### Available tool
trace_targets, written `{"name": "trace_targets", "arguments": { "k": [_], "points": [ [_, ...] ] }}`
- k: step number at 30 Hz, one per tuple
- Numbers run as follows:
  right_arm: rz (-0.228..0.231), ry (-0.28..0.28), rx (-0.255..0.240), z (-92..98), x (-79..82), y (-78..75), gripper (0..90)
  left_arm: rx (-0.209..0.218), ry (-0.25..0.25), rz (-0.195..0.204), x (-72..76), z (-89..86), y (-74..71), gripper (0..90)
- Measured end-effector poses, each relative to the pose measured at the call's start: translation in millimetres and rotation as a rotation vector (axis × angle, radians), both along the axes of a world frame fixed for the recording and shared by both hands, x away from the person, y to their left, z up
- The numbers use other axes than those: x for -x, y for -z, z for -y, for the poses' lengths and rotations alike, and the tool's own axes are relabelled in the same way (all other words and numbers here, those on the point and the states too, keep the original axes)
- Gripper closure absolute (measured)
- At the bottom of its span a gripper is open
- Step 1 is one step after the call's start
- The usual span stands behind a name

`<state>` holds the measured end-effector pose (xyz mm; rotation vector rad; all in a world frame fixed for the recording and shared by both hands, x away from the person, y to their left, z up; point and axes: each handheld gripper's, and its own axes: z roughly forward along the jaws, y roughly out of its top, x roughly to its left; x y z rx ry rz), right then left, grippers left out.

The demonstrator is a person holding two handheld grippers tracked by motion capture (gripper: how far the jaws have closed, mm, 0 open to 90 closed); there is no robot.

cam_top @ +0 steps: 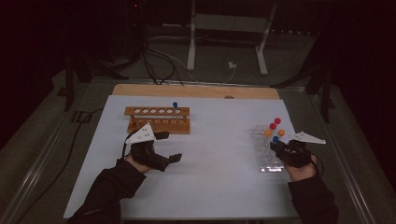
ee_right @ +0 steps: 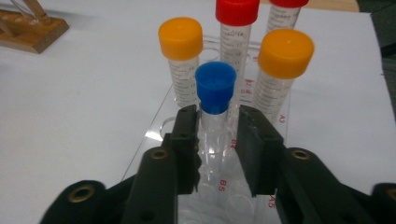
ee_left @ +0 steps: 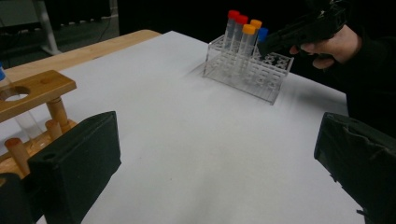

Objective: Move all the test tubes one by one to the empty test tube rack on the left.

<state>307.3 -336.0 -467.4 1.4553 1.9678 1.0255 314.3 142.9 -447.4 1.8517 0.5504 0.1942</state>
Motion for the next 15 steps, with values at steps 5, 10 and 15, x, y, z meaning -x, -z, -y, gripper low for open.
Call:
{"name": "trace_targets", "arguments": {
  "k": [5, 10, 15],
  "points": [
    [0.009, -0.005, 0.033, -4.4, 0.1, -0.2, 76.1, -0.009, -0.003, -0.005, -1.2, -0.4, 1.5, 1.4],
    [0.026, -0.006, 0.066, -7.0, 2.1, -3.8, 76.5, -0.005, 0.0, -0.013, -1.9, -0.9, 2.5, 1.3],
    [0.052, -0.011, 0.077, -9.0, 6.0, -12.2, 76.5, -0.006, 0.0, -0.012, -1.3, -1.4, 0.5, 1.3]
  ]
}}
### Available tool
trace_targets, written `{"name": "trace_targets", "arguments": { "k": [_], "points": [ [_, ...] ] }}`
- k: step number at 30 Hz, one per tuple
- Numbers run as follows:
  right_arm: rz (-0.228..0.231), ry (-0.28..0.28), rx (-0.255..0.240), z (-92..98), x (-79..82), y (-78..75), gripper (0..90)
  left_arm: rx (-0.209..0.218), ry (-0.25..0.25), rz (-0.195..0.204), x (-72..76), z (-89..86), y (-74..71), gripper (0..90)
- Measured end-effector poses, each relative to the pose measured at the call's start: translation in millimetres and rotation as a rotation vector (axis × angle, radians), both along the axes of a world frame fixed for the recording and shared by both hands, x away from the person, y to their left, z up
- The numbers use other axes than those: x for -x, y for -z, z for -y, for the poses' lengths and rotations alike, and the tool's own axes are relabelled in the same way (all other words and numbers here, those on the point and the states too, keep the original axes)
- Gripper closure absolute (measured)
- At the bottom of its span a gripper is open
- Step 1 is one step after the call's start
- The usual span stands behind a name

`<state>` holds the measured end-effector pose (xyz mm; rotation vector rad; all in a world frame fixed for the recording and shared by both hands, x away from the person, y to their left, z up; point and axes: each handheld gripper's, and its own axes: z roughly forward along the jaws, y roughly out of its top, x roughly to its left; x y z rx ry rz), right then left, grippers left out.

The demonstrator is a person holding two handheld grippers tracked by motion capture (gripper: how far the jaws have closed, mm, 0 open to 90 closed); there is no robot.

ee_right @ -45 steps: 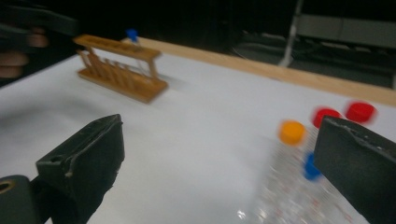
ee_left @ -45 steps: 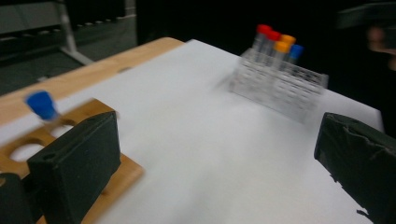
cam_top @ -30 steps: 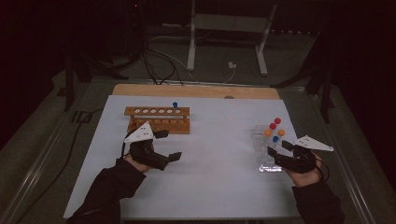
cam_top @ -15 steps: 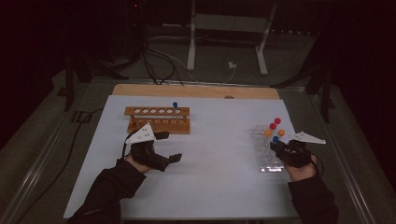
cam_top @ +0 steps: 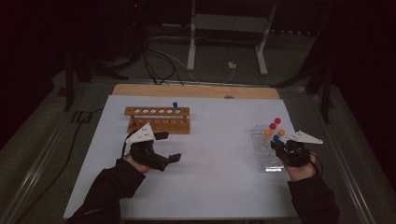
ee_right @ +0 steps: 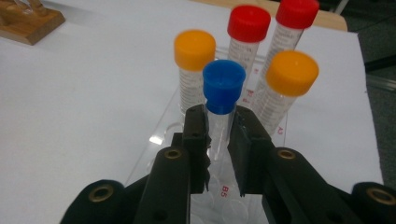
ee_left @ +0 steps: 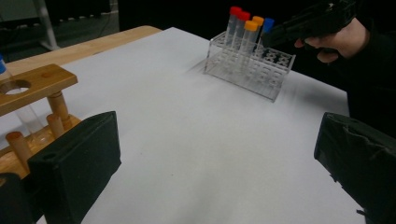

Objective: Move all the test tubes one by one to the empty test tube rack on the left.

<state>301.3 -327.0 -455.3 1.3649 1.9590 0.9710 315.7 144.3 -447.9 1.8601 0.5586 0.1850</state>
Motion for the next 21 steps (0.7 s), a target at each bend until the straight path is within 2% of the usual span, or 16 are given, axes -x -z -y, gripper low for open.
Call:
{"name": "trace_targets", "arguments": {
  "k": [3, 9, 12, 16, 20, 21],
  "points": [
    [0.028, -0.001, 0.008, -0.7, 4.5, -9.8, 76.5, 0.001, 0.002, -0.002, -0.2, -0.3, -0.7, 1.3],
    [0.113, -0.006, 0.037, -6.5, 19.3, -33.9, 76.5, 0.001, 0.015, -0.007, 0.2, 0.5, -1.7, 1.3],
    [0.148, -0.027, 0.03, -12.5, 26.9, -45.1, 76.5, -0.001, 0.021, -0.011, 0.2, 1.6, -2.8, 1.3],
    [0.163, -0.097, -0.001, -25.8, 34.3, -54.7, 76.6, -0.004, 0.035, -0.012, 0.0, 3.6, -5.1, 1.3],
    [0.144, -0.195, -0.033, -46.5, 36.5, -54.0, 76.6, -0.003, 0.045, -0.012, -0.4, 6.7, -7.8, 1.3],
    [0.139, -0.213, -0.028, -52.3, 36.3, -52.4, 76.6, -0.005, 0.05, -0.012, -0.3, 7.7, -8.5, 1.4]
  ]
}}
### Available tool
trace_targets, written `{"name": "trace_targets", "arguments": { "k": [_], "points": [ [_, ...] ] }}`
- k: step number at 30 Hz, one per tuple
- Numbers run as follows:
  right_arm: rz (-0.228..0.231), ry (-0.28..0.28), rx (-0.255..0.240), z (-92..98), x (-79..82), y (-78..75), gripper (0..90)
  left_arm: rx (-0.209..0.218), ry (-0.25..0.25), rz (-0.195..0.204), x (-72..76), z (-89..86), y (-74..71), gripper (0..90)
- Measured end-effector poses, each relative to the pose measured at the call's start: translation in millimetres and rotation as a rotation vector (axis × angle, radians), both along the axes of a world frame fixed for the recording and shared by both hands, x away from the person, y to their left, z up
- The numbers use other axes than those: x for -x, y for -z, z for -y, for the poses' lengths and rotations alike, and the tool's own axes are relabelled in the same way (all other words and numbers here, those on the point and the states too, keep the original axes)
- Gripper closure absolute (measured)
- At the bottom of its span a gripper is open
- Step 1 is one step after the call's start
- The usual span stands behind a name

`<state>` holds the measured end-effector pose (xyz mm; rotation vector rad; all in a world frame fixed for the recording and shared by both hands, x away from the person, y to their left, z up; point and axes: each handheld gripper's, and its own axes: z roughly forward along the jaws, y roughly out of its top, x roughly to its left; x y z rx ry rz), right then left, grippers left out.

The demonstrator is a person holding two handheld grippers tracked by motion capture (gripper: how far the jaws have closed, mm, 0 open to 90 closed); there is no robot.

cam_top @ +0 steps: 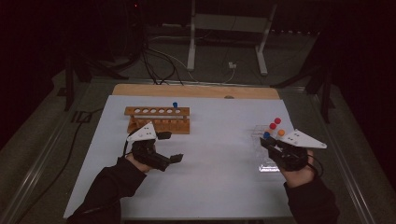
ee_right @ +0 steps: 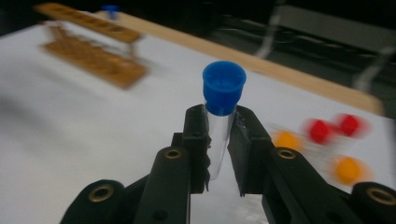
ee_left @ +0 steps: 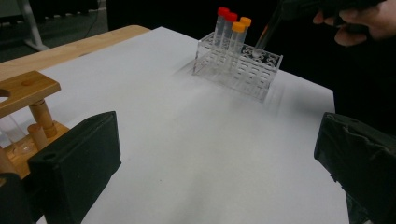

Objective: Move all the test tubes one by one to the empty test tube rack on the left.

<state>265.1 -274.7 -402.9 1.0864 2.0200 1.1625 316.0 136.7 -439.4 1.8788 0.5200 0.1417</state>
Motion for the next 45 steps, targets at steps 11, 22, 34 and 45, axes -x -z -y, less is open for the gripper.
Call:
{"name": "trace_targets", "arguments": {
  "k": [11, 22, 34, 45],
  "points": [
    [-0.109, -0.182, 0.027, -55.1, -6.3, 35.8, 76.6, 0.002, 0.069, -0.002, -0.3, 20.2, -3.3, 1.8],
    [-0.15, -0.284, 0.042, -87.7, -2.9, 48.5, 76.5, 0.008, 0.137, 0.009, 2.6, 43.5, -2.6, 8.1],
    [-0.158, -0.326, 0.047, -99.8, -0.3, 51.9, 76.6, -0.001, 0.209, 0.015, 2.8, 71.9, -3.0, 34.1],
    [-0.162, -0.334, 0.041, -100.7, 0.7, 51.2, 76.5, -0.021, 0.219, 0.013, 1.0, 91.6, 7.5, 57.7]
  ]
}}
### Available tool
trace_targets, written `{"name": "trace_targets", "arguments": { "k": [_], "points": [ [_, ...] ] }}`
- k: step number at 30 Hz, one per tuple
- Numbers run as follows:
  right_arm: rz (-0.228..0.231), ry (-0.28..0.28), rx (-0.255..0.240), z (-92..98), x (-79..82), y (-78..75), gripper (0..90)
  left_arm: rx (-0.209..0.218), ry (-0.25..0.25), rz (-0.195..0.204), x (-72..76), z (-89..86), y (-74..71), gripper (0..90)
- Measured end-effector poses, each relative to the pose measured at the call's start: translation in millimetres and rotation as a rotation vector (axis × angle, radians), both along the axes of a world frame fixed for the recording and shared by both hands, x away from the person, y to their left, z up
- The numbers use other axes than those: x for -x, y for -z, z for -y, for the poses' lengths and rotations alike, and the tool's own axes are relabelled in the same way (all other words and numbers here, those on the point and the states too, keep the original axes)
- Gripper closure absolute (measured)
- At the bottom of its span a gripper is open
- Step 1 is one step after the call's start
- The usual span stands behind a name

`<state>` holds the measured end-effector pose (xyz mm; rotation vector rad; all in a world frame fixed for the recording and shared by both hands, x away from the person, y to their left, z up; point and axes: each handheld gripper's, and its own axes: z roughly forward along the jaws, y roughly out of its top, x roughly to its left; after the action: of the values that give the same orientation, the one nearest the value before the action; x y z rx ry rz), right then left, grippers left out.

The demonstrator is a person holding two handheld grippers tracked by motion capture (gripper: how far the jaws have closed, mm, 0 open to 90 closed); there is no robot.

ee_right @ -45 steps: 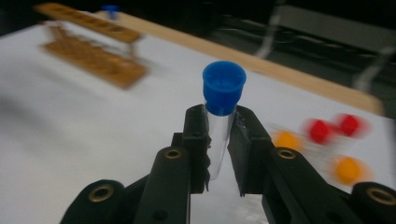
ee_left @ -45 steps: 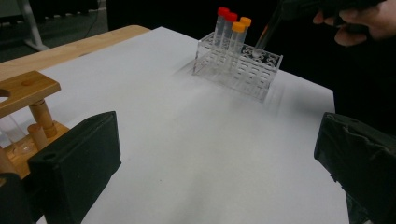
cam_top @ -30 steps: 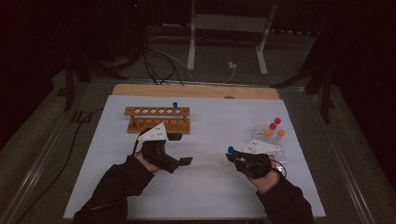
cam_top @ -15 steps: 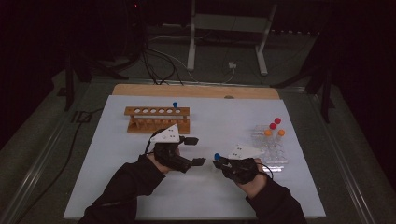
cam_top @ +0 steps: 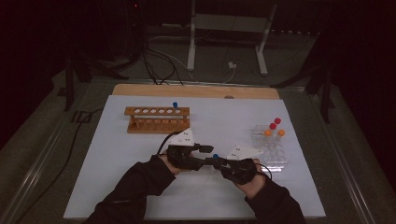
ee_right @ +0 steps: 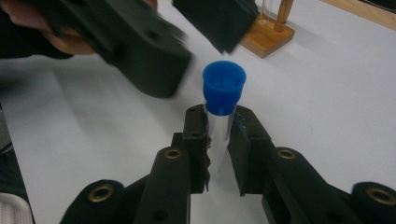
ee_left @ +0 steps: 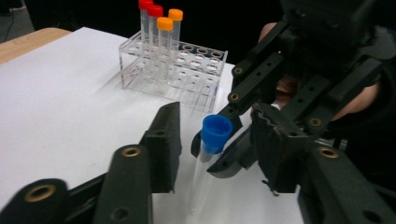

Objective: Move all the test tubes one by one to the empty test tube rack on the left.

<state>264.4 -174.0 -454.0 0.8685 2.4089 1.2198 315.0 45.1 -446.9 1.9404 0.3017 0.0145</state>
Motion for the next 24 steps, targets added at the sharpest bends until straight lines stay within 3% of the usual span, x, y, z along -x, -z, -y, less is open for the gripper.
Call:
{"name": "trace_targets", "arguments": {
  "k": [14, 24],
  "points": [
    [0.0, 0.007, -0.004, 1.1, -0.1, -1.2, 76.6, -0.008, 0.021, 0.01, -2.5, 8.9, 2.8, 74.8],
    [0.014, 0.018, -0.028, 3.6, 0.3, -2.5, 74.7, -0.011, 0.001, 0.043, -3.6, 7.4, -2.0, 77.5]
  ]
}}
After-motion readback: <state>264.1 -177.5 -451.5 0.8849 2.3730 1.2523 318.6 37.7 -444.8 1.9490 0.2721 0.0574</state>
